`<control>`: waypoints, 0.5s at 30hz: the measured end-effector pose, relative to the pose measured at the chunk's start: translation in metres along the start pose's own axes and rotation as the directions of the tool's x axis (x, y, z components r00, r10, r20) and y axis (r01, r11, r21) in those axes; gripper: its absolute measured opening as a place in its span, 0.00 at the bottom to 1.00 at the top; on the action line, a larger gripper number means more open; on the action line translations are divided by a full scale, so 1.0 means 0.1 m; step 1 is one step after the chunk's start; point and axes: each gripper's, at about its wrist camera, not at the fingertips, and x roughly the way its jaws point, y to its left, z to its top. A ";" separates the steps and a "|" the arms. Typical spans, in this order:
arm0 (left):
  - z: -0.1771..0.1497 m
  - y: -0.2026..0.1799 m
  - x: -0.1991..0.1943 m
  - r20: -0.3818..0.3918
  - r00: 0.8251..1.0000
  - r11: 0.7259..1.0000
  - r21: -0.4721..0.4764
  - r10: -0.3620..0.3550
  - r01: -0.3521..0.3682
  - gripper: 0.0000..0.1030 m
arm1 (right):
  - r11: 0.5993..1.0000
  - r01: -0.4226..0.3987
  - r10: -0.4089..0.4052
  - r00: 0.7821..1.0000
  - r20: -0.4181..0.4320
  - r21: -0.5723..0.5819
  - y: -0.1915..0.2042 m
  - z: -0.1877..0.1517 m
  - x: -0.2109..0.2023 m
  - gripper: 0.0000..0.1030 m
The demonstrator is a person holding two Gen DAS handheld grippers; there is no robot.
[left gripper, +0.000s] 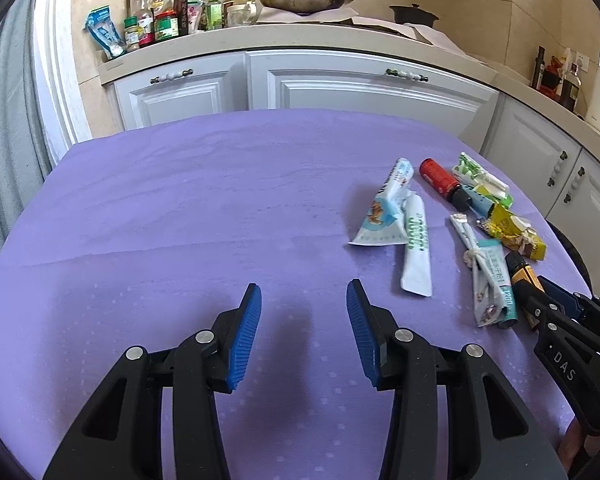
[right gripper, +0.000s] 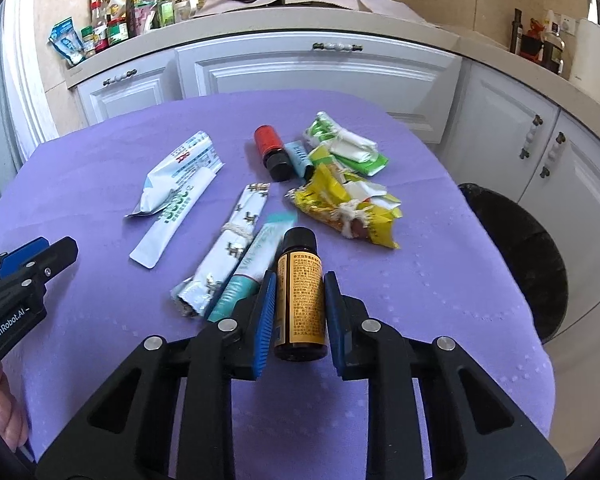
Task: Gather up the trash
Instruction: 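Carry the amber bottle toward the bin while the left gripper grasps a rolled white tube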
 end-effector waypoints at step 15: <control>-0.01 -0.67 -0.03 -0.005 0.995 0.991 0.088 -0.103 0.103 0.46 | 0.986 0.127 -0.132 0.990 0.044 0.112 -0.73 -0.12 -0.19 0.23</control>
